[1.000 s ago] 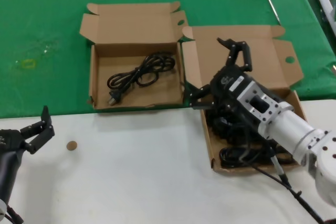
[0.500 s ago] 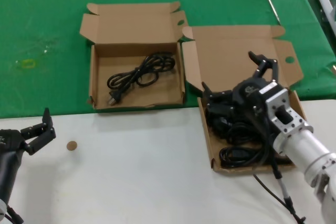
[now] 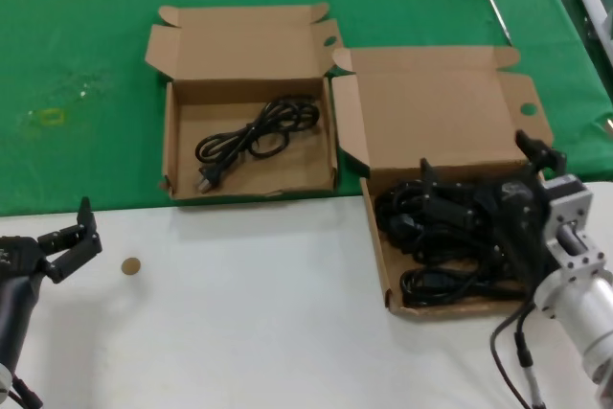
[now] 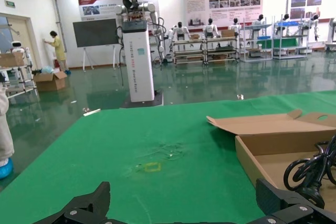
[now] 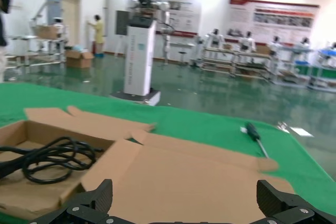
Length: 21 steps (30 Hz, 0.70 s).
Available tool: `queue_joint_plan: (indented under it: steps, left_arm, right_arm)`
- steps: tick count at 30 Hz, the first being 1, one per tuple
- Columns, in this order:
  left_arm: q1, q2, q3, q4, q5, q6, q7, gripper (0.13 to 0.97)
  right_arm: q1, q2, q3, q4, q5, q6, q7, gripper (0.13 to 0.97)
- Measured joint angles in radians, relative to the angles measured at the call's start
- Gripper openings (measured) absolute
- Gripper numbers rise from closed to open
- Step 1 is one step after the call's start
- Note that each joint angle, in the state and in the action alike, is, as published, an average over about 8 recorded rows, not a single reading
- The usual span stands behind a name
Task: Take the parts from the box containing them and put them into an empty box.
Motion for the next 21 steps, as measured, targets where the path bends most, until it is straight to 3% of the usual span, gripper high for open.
queue_joint_plan:
  steps: [21]
  left_arm:
    - [0.0,0.0,0.0,0.0,0.0,0.0,0.0,0.966]
  right_arm:
    - [-0.023,-0.004,0.014,0.01,0.011,0.02,0.021,0.966]
